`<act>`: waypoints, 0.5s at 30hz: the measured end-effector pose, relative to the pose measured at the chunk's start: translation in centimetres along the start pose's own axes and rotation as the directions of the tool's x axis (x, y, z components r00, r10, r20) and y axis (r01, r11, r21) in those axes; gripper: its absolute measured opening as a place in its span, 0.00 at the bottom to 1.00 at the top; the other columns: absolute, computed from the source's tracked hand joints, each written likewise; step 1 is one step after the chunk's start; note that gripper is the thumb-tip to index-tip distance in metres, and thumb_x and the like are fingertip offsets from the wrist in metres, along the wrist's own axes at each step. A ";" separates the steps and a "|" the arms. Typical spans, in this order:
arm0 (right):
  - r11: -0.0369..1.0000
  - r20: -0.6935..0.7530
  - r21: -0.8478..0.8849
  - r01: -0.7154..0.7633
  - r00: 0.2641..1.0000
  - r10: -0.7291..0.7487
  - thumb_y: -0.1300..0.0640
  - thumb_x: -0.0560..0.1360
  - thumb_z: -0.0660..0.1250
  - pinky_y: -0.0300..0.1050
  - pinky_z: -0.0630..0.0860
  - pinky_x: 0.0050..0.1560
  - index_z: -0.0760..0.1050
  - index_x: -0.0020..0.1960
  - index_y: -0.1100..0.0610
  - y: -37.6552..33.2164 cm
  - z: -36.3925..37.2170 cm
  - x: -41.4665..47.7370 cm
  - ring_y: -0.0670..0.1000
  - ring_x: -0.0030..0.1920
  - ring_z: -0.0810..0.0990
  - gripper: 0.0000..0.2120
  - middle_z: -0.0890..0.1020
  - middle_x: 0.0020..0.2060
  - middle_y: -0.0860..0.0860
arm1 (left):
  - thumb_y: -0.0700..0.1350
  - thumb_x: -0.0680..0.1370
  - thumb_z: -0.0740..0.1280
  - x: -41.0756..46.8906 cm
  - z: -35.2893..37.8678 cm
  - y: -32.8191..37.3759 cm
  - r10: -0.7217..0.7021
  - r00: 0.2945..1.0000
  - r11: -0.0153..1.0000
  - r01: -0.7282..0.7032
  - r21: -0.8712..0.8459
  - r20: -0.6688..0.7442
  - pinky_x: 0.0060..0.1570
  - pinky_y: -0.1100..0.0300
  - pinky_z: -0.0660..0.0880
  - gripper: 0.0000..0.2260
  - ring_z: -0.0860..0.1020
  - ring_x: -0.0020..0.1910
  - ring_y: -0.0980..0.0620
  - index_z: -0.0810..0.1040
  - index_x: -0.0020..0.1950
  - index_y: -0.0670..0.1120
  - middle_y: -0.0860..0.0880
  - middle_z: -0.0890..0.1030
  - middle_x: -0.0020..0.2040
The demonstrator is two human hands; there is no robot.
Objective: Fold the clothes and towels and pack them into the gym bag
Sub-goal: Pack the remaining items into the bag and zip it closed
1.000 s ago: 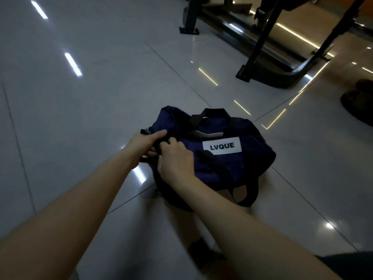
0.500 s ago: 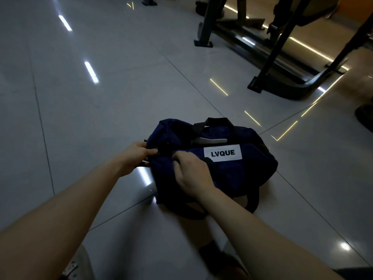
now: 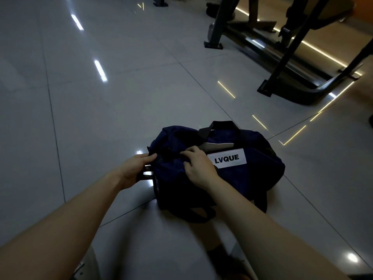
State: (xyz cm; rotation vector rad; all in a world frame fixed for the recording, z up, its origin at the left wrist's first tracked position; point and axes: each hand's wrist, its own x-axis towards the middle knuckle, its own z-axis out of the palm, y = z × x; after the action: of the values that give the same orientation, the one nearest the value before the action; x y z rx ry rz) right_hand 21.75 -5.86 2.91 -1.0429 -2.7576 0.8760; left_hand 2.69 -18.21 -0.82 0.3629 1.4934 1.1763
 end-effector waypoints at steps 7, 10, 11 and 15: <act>0.990 0.074 -0.141 -0.015 0.997 0.026 0.50 0.83 0.53 0.57 0.72 0.57 0.75 0.61 0.56 1.0 0.0 -1.1 0.60 0.56 0.76 0.16 0.80 0.56 0.56 | 0.52 0.84 0.63 0.5 0.9 -0.2 0.073 0.991 0.997 -0.071 0.022 -0.112 0.47 0.51 0.79 0.10 0.83 0.49 0.49 0.82 0.59 0.51 0.52 0.87 0.50; 0.968 -0.002 -0.250 0.036 0.999 -0.038 0.51 0.82 0.56 0.55 0.72 0.53 0.77 0.54 0.56 2.1 -1.6 -1.3 0.59 0.54 0.77 0.13 0.81 0.52 0.55 | 0.51 0.84 0.63 0.7 -0.1 0.3 0.099 0.976 0.995 -0.100 0.005 -0.192 0.46 0.53 0.78 0.10 0.82 0.48 0.50 0.82 0.59 0.50 0.51 0.85 0.51; 0.948 -0.087 -0.318 0.022 0.995 -0.052 0.53 0.80 0.58 0.54 0.72 0.53 0.77 0.54 0.57 2.8 -2.5 -1.3 0.59 0.53 0.78 0.11 0.81 0.51 0.55 | 0.50 0.84 0.63 0.5 -0.8 0.7 0.101 0.971 0.994 -0.106 -0.008 -0.216 0.45 0.53 0.77 0.11 0.81 0.48 0.50 0.81 0.60 0.48 0.50 0.84 0.51; 0.844 -0.435 -0.430 -0.320 0.893 0.116 0.54 0.76 0.63 0.56 0.71 0.54 0.75 0.58 0.58 7.1 -6.9 -1.1 0.60 0.54 0.76 0.14 0.78 0.55 0.58 | 0.50 0.84 0.63 0.7 -4.3 2.0 0.110 0.928 0.994 -0.102 0.042 -0.356 0.45 0.55 0.75 0.13 0.79 0.47 0.49 0.79 0.63 0.45 0.47 0.82 0.52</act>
State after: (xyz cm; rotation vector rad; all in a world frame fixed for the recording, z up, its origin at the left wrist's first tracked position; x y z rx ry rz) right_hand 28.56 1.14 5.02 -1.4491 -2.5781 -0.0715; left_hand -2.04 -18.77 -0.19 0.2556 1.8221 1.3651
